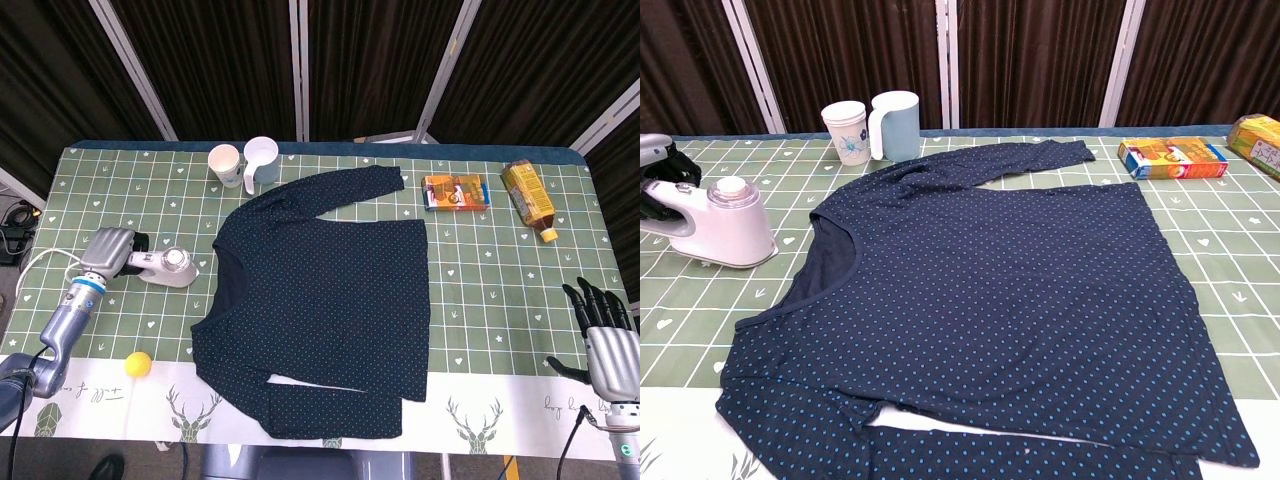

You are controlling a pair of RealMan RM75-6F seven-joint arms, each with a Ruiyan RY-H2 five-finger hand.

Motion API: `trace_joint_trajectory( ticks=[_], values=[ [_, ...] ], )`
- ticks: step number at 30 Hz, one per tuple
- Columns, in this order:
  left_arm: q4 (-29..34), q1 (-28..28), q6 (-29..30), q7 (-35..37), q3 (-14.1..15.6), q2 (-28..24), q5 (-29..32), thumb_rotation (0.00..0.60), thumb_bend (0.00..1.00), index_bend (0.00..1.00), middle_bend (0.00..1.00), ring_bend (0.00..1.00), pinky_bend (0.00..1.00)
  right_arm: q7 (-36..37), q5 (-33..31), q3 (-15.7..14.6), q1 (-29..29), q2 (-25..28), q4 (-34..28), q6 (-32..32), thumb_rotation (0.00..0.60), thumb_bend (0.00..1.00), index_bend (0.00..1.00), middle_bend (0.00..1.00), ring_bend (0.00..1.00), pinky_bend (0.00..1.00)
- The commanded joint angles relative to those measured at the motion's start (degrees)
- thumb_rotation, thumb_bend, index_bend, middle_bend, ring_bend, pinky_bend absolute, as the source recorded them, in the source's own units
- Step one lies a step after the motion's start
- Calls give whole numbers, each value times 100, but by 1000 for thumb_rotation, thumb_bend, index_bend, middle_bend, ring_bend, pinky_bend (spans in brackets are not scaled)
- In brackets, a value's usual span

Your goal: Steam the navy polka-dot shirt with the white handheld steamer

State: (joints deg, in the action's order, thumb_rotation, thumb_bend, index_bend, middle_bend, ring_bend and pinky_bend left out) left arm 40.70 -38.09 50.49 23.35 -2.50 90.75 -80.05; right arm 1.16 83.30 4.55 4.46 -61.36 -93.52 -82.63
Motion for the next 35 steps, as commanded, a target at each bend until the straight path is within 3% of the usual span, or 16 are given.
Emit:
trace_joint_trajectory(
  ticks=[1, 3, 6, 14, 20, 24, 31, 35],
  values=[
    [175, -48, -388, -158, 27, -89, 79, 600, 0, 239, 92, 138, 351, 3, 2, -2, -6, 4, -6, -10, 600, 0, 0, 0, 0, 0],
    [503, -96, -675, -171, 20, -285, 156, 600, 0, 111, 2, 26, 206, 19, 0, -3, -14, 14, -9, -21, 600, 0, 0, 0, 0, 0],
    [933, -90, -737, -306, -27, -530, 236, 600, 0, 23, 0, 0, 102, 49, 5, -2, -24, 25, -6, -41, 600, 0, 0, 0, 0, 0],
    [1916, 114, -391, -761, -146, -1098, 401, 600, 0, 0, 0, 0, 78, 155, 112, -36, -41, 69, -32, -91, 600, 0, 0, 0, 0, 0],
    [2866, 501, 227, -1033, -175, -1711, 460, 600, 0, 0, 0, 0, 46, 279, 284, -91, -73, 126, -74, -183, 600, 0, 0, 0, 0, 0],
    [3441, 854, 891, -1195, -158, -2116, 352, 600, 0, 0, 0, 0, 10, 337, 372, -114, -100, 148, -74, -259, 600, 0, 0, 0, 0, 0],
    [4747, 1914, 2991, -2860, -226, -2353, 544, 600, 0, 0, 0, 0, 0, 353, 331, -100, -111, 152, -29, -271, 600, 0, 0, 0, 0, 0],
    [5329, 2359, 3619, -3019, -82, -2475, 366, 600, 0, 0, 0, 0, 0, 374, 282, -91, -93, 148, -16, -214, 600, 0, 0, 0, 0, 0]
  ],
)
